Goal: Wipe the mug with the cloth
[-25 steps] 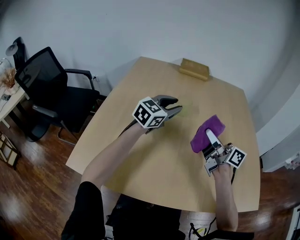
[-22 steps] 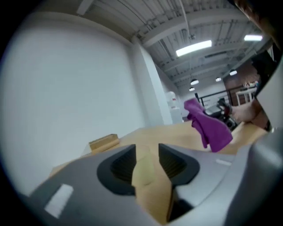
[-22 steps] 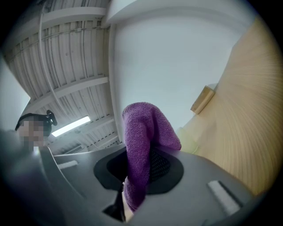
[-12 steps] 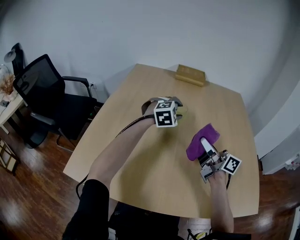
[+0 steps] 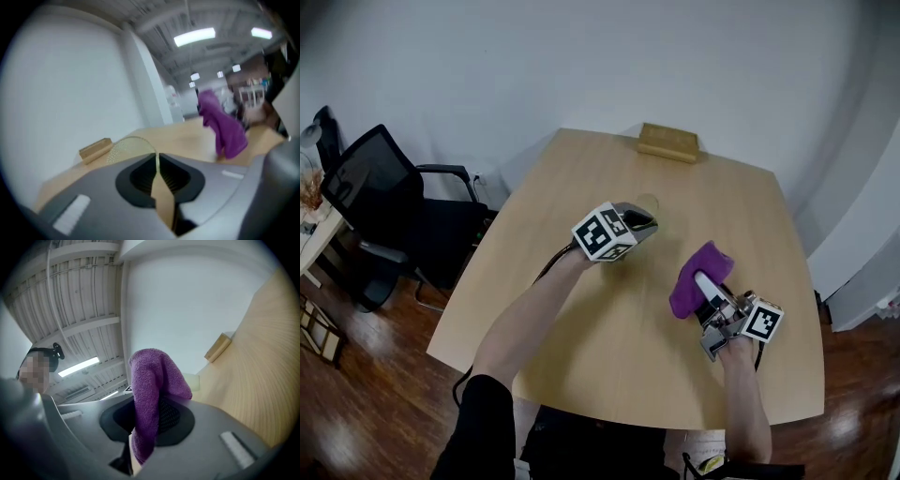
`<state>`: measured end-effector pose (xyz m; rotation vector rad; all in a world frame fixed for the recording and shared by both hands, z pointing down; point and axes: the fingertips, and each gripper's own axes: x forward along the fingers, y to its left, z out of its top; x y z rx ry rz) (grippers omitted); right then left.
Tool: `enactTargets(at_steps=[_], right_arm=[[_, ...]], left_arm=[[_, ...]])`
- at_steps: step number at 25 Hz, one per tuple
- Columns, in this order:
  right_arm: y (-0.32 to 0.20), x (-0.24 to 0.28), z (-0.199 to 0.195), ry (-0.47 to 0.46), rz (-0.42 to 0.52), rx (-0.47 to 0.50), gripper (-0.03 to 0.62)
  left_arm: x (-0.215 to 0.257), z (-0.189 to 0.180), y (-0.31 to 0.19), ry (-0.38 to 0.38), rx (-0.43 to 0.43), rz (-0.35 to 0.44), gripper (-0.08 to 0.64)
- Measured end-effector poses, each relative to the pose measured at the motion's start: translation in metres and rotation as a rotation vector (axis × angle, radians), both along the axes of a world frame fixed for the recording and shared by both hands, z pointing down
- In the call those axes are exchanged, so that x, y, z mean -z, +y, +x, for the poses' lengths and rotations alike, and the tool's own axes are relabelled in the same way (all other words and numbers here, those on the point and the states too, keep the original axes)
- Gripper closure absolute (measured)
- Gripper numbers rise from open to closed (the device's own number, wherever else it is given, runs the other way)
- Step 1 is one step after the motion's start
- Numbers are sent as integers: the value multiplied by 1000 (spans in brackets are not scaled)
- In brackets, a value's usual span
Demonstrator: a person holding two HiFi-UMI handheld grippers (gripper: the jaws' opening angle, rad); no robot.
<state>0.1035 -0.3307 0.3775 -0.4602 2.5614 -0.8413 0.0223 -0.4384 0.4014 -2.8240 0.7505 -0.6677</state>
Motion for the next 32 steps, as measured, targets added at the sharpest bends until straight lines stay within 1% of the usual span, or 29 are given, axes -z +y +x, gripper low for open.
enactTargets(at_steps=[2, 3, 4, 5, 6, 7, 9, 12, 15, 17, 20, 23, 25, 28, 29, 30, 32], right_arm=[[3, 7, 3, 6, 16, -8, 535], [5, 12, 4, 18, 34, -19, 535], [7, 19, 5, 33, 59, -39, 535], [10, 28, 6, 45, 90, -63, 535], [13, 39, 8, 51, 121, -90, 535], [17, 50, 10, 54, 150, -122, 535], [20, 69, 16, 72, 201, -206, 535], [18, 89, 22, 151, 263, -347, 535], [14, 87, 6, 281, 302, -399, 535], [8, 80, -6, 364, 309, -420, 535], [9, 72, -25, 421, 313, -421, 535], [20, 75, -48, 450, 356, -399, 535], [31, 78, -68, 482, 402, -370, 535], [50, 77, -98, 565, 497, -327, 535], [55, 77, -104, 578, 519, -309, 535], [58, 78, -107, 573, 529, -286, 535], [60, 86, -100, 518, 518, -254, 535]], left_arm=[[29, -4, 29, 406, -43, -131, 517], [40, -9, 44, 588, -76, -195, 517], [48, -15, 57, 738, -104, -245, 517], [52, -21, 69, 845, -122, -273, 518], [53, -25, 80, 909, -131, -277, 518], [53, -28, 90, 938, -134, -265, 518], [53, -27, 109, 944, -130, -224, 518], [58, -14, 132, 911, -135, -174, 518], [60, 1, 150, 884, -184, -123, 518], [59, 10, 160, 857, -220, -81, 518], [57, 15, 172, 816, -254, -41, 517], [58, 15, 176, 780, -256, -24, 514], [55, 14, 176, 767, -265, -15, 514], [52, 11, 179, 758, -274, -9, 515], [54, 9, 180, 757, -271, -7, 517], [57, 7, 181, 756, -268, -3, 517], [62, 4, 181, 770, -270, 10, 517]])
